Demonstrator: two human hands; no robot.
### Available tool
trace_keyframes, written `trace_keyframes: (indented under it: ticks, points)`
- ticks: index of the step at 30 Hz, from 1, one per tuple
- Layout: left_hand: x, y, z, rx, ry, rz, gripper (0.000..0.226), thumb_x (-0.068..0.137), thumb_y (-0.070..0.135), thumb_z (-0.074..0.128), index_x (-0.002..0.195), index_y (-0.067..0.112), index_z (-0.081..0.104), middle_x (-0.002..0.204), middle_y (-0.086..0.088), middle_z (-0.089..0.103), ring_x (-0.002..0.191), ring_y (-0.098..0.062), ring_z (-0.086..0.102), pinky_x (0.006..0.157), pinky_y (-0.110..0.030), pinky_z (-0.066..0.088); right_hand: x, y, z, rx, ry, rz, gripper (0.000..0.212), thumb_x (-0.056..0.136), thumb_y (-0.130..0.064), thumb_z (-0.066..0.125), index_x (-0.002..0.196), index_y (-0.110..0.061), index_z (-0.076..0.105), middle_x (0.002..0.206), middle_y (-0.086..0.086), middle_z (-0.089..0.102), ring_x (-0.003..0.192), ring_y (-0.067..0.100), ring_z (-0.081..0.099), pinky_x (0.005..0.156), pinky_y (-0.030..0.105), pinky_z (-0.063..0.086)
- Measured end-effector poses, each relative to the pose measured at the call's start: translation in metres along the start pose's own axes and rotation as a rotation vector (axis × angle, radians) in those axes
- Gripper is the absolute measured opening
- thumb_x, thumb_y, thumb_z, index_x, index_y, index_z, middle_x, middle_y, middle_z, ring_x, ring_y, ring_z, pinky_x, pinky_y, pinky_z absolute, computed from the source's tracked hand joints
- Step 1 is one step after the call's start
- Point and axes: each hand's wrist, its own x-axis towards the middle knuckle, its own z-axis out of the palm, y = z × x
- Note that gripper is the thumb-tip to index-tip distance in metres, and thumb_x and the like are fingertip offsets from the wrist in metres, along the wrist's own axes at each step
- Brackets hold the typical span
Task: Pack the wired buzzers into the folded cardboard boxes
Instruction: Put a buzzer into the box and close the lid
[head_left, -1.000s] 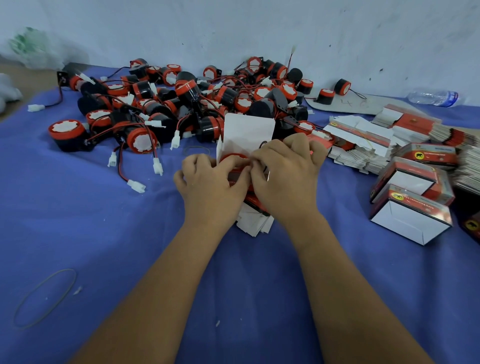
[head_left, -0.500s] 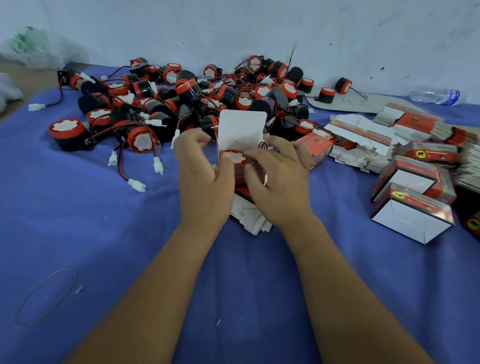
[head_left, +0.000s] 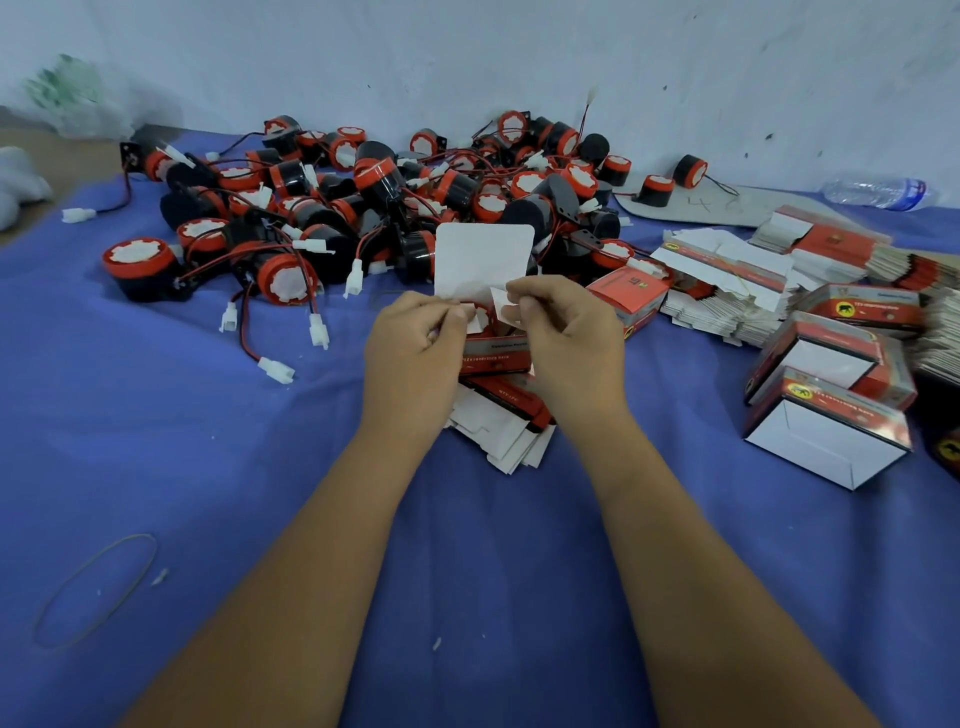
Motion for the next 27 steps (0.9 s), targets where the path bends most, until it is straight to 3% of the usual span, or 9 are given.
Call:
trace_keyframes:
  ticks: [4, 8, 12, 14, 17, 20, 22, 25, 27]
  points:
    - [0.006, 0.002, 0.005, -0.074, 0.077, -0.086, 0.012, 0.096, 0.015, 0.059, 0.106, 0.021, 0.060, 0.094, 0.008, 0.062, 0.094, -0.008, 0.059, 0.082, -0.022, 0.049, 0.006, -0.003, 0.004, 0.082, 0.059, 0.053, 0.017, 0.093, -0.006, 0.061, 0.102, -0.020, 0.061, 0.092, -0.008, 0.066, 0.081, 0.004, 0.067, 0.075, 0.018, 0.054]
    - [0.011, -0.001, 0.007, -0.146, 0.112, -0.138, 0.051, 0.088, 0.007, 0.066, 0.129, 0.026, 0.042, 0.109, 0.002, 0.056, 0.095, -0.002, 0.056, 0.073, -0.006, 0.044, 0.011, -0.004, 0.012, 0.078, 0.133, 0.117, 0.034, 0.086, -0.006, 0.068, 0.102, -0.027, 0.047, 0.104, -0.003, 0.055, 0.078, 0.006, 0.061, 0.069, 0.020, 0.051]
    - [0.014, -0.003, 0.006, -0.125, 0.014, -0.138, 0.054, 0.090, 0.007, 0.061, 0.139, 0.024, 0.045, 0.127, 0.009, 0.050, 0.111, -0.001, 0.048, 0.091, -0.013, 0.042, 0.004, -0.007, 0.030, -0.090, 0.116, 0.105, 0.060, 0.082, -0.002, 0.067, 0.133, -0.024, 0.043, 0.132, -0.001, 0.035, 0.117, 0.018, 0.044, 0.097, 0.030, 0.045]
    - [0.014, -0.003, 0.005, -0.167, -0.031, -0.130, 0.047, 0.092, 0.004, 0.057, 0.132, 0.028, 0.050, 0.112, 0.019, 0.056, 0.100, 0.012, 0.052, 0.081, -0.005, 0.044, 0.004, -0.005, 0.030, -0.094, 0.121, 0.175, 0.070, 0.082, -0.007, 0.068, 0.140, -0.029, 0.037, 0.140, -0.003, 0.034, 0.126, 0.018, 0.035, 0.104, 0.034, 0.039]
    - [0.013, -0.002, 0.003, -0.193, -0.038, -0.124, 0.042, 0.093, 0.004, 0.056, 0.119, 0.036, 0.049, 0.107, 0.021, 0.058, 0.094, 0.017, 0.053, 0.073, -0.002, 0.045, 0.005, -0.002, 0.020, 0.199, 0.044, 0.345, 0.075, 0.084, -0.006, 0.068, 0.145, -0.030, 0.033, 0.140, -0.004, 0.041, 0.127, 0.017, 0.041, 0.104, 0.037, 0.043]
    - [0.012, -0.002, 0.002, -0.220, -0.011, -0.118, 0.036, 0.093, 0.004, 0.057, 0.112, 0.033, 0.052, 0.109, 0.013, 0.061, 0.096, 0.011, 0.056, 0.073, -0.006, 0.048, 0.005, 0.001, 0.014, 0.365, -0.055, 0.329, 0.049, 0.085, 0.005, 0.062, 0.124, -0.023, 0.054, 0.120, -0.004, 0.061, 0.111, 0.014, 0.057, 0.082, 0.024, 0.053]
    - [0.012, -0.002, 0.003, -0.195, -0.003, -0.089, 0.028, 0.092, 0.002, 0.058, 0.102, 0.029, 0.056, 0.103, 0.012, 0.063, 0.096, 0.005, 0.059, 0.076, -0.014, 0.050, 0.004, 0.002, 0.013, 0.356, -0.069, 0.292, 0.034, 0.085, 0.006, 0.059, 0.107, -0.021, 0.063, 0.113, -0.002, 0.065, 0.105, 0.015, 0.061, 0.081, 0.025, 0.055]
    - [0.011, -0.004, 0.000, -0.175, -0.021, -0.067, 0.028, 0.092, 0.002, 0.059, 0.086, 0.029, 0.063, 0.097, 0.008, 0.067, 0.097, -0.010, 0.063, 0.080, -0.026, 0.053, 0.001, 0.004, 0.012, 0.320, -0.063, 0.229, 0.034, 0.087, 0.008, 0.053, 0.086, -0.022, 0.070, 0.118, -0.003, 0.065, 0.104, 0.004, 0.061, 0.081, 0.021, 0.055]
    - [0.012, -0.006, -0.007, -0.202, -0.081, -0.117, 0.027, 0.095, 0.007, 0.056, 0.091, 0.031, 0.069, 0.104, 0.005, 0.070, 0.099, -0.010, 0.066, 0.077, -0.022, 0.054, 0.003, 0.005, 0.007, 0.416, -0.077, 0.262, 0.040, 0.089, 0.010, 0.047, 0.085, -0.018, 0.074, 0.118, -0.004, 0.066, 0.096, 0.000, 0.064, 0.072, 0.016, 0.054]
